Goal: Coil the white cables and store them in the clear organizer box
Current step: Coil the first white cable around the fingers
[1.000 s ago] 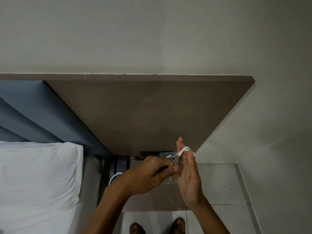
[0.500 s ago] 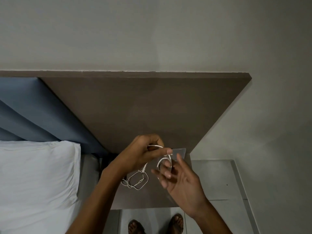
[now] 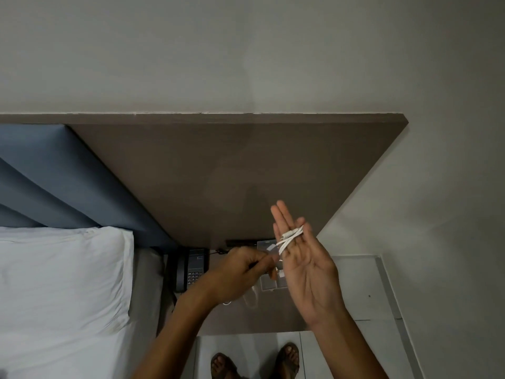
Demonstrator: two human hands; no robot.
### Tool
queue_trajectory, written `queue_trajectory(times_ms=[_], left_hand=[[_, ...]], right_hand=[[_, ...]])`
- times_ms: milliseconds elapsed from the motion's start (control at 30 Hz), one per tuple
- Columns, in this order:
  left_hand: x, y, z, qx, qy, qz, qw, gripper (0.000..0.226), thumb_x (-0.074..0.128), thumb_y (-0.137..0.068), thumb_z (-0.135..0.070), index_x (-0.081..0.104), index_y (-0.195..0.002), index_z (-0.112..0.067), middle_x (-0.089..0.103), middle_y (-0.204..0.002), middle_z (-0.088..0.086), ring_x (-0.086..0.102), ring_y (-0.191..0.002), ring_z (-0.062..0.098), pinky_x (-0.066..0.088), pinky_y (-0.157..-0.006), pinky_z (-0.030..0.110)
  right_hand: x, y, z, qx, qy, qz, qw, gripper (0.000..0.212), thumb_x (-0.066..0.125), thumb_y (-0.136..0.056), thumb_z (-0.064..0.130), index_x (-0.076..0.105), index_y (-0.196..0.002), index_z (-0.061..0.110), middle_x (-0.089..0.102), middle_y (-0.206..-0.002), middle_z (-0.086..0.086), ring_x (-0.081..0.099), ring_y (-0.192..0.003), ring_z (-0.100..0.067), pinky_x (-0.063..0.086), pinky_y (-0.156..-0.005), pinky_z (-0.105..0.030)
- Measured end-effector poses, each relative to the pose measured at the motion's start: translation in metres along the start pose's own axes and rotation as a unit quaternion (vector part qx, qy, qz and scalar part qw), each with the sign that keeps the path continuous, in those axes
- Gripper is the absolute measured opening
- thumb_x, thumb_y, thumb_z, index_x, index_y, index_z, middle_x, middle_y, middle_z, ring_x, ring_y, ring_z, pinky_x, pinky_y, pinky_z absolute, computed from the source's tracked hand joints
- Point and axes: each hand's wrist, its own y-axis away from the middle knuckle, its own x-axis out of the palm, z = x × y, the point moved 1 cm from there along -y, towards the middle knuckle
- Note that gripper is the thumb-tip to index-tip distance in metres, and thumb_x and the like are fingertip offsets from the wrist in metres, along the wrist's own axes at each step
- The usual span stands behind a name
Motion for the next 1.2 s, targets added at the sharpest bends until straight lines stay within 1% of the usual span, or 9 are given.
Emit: queue_trajectory(times_ms=[100,300,433,533,667,800,900,1033,1200], left_hand=[[-0.002,0.004,0.002,-0.002,-0.047,0.051,0.998,0.031,0.049,-0.111,-0.032,0.075,-0.107,-0.016,0.062,-0.072,0.003,0.05,-0.061,0.002,0.047,-0.062,0.034],[-0.031,0.011,-0.015,0.006,-0.087,0.09,0.992,0.017,0.059,-0.107,-0.031,0.072,-0.097,-0.029,0.064,-0.077,-0.031,0.06,-0.072,-0.01,0.044,-0.069,0.009],[-0.051,0.009,-0.028,0.029,-0.088,0.092,0.991,0.026,0.061,-0.105,-0.038,0.073,-0.091,-0.02,0.075,-0.081,0.0,0.07,-0.076,0.021,0.058,-0.075,0.039],[-0.056,0.002,-0.027,0.031,-0.062,0.081,0.994,0.031,0.065,-0.097,-0.048,0.074,-0.091,-0.019,0.078,-0.078,-0.003,0.075,-0.075,0.01,0.059,-0.072,0.025],[-0.058,0.0,-0.017,0.046,-0.005,-0.015,0.999,0.023,0.079,-0.088,-0.041,0.073,-0.091,-0.02,0.065,-0.071,0.012,0.057,-0.062,0.01,0.047,-0.058,0.025],[-0.049,0.004,-0.012,0.056,0.107,-0.069,0.99,0.028,0.074,-0.091,-0.029,0.076,-0.097,-0.002,0.068,-0.086,0.033,0.063,-0.073,0.046,0.053,-0.068,0.054],[-0.034,0.008,-0.001,0.027,0.126,-0.061,0.99,0.033,0.064,-0.1,-0.016,0.071,-0.098,0.016,0.067,-0.084,0.038,0.062,-0.074,0.036,0.051,-0.074,0.061],[-0.014,0.017,0.011,0.001,0.073,-0.033,0.997,0.031,0.052,-0.11,-0.016,0.068,-0.088,-0.001,0.052,-0.063,-0.004,0.045,-0.058,0.005,0.042,-0.059,0.028],[-0.013,0.026,0.019,-0.024,-0.019,0.042,0.999,0.029,0.048,-0.111,-0.028,0.07,-0.112,-0.009,0.062,-0.075,-0.007,0.057,-0.065,0.004,0.053,-0.065,0.026]], right_hand=[[-0.007,0.0,-0.006,-0.036,0.26,0.004,0.965,0.042,0.037,-0.113,0.037,0.06,-0.148,0.034,0.055,-0.159,0.014,0.041,-0.154,-0.003,0.022,-0.129,-0.035],[-0.028,0.007,-0.017,-0.006,0.496,0.051,0.867,0.039,0.037,-0.116,0.024,0.057,-0.148,0.027,0.061,-0.147,0.024,0.051,-0.139,0.011,0.041,-0.111,-0.008],[-0.027,0.015,-0.017,0.122,0.46,0.047,0.878,0.027,0.042,-0.106,0.058,0.063,-0.119,0.068,0.067,-0.123,0.043,0.056,-0.121,0.023,0.046,-0.107,-0.013],[-0.026,0.022,-0.021,0.156,0.375,0.084,0.91,0.048,0.039,-0.108,0.061,0.071,-0.119,0.027,0.078,-0.113,0.0,0.071,-0.12,-0.022,0.043,-0.12,-0.047],[-0.025,0.026,-0.025,0.175,0.236,0.127,0.947,0.052,0.039,-0.113,0.046,0.062,-0.113,0.0,0.063,-0.08,-0.002,0.073,-0.086,-0.021,0.039,-0.122,-0.057],[-0.02,0.028,-0.026,0.191,0.022,0.118,0.974,0.044,0.037,-0.116,0.032,0.061,-0.092,0.004,0.06,-0.074,-0.006,0.067,-0.07,-0.021,0.039,-0.126,-0.049],[-0.007,0.023,-0.021,0.148,-0.095,0.103,0.979,0.042,0.04,-0.115,0.026,0.068,-0.103,-0.002,0.072,-0.09,-0.015,0.075,-0.09,-0.026,0.039,-0.126,-0.044],[0.0,0.014,-0.015,0.082,-0.115,0.044,0.989,0.033,0.054,-0.11,0.021,0.06,-0.135,0.0,0.068,-0.14,-0.023,0.06,-0.141,-0.036,0.041,-0.125,-0.046],[0.004,0.004,-0.018,0.052,0.103,0.028,0.993,0.049,0.028,-0.115,0.041,0.068,-0.141,0.032,0.053,-0.162,0.0,0.04,-0.156,-0.011,0.018,-0.129,-0.041]])
